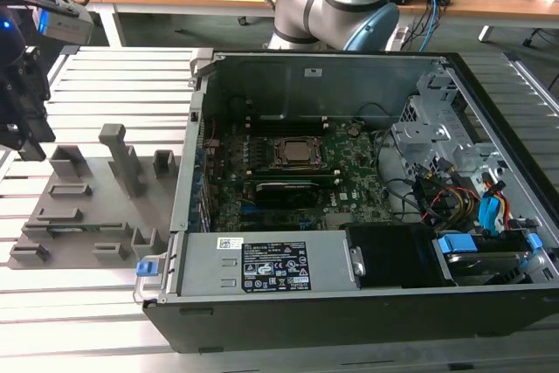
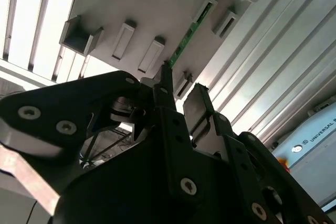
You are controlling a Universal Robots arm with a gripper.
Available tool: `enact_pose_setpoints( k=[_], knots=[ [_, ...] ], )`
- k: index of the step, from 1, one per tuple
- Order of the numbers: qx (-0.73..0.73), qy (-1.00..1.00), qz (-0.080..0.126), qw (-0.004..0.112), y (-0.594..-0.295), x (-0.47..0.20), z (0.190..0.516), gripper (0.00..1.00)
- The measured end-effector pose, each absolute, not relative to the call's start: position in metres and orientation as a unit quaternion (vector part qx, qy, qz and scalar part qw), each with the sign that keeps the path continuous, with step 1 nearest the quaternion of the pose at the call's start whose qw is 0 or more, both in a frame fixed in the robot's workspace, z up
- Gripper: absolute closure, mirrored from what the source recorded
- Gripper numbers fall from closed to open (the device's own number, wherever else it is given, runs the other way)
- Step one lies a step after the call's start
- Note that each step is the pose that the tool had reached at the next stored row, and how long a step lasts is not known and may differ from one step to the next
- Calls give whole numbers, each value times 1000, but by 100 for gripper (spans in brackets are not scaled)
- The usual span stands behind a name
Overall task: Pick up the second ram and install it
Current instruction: 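Pick up the second ram and move it above second insertion slot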
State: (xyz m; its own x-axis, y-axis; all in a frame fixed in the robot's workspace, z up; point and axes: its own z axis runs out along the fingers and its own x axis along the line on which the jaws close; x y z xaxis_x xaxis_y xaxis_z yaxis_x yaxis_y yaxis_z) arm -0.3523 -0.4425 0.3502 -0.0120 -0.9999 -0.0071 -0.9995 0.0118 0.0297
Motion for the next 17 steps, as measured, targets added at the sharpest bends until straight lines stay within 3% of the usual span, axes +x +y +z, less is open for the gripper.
enact_pose_setpoints(
  k=[17],
  knots=[
    [703, -711, -13, 8, -443, -352, 322, 64]
  ],
)
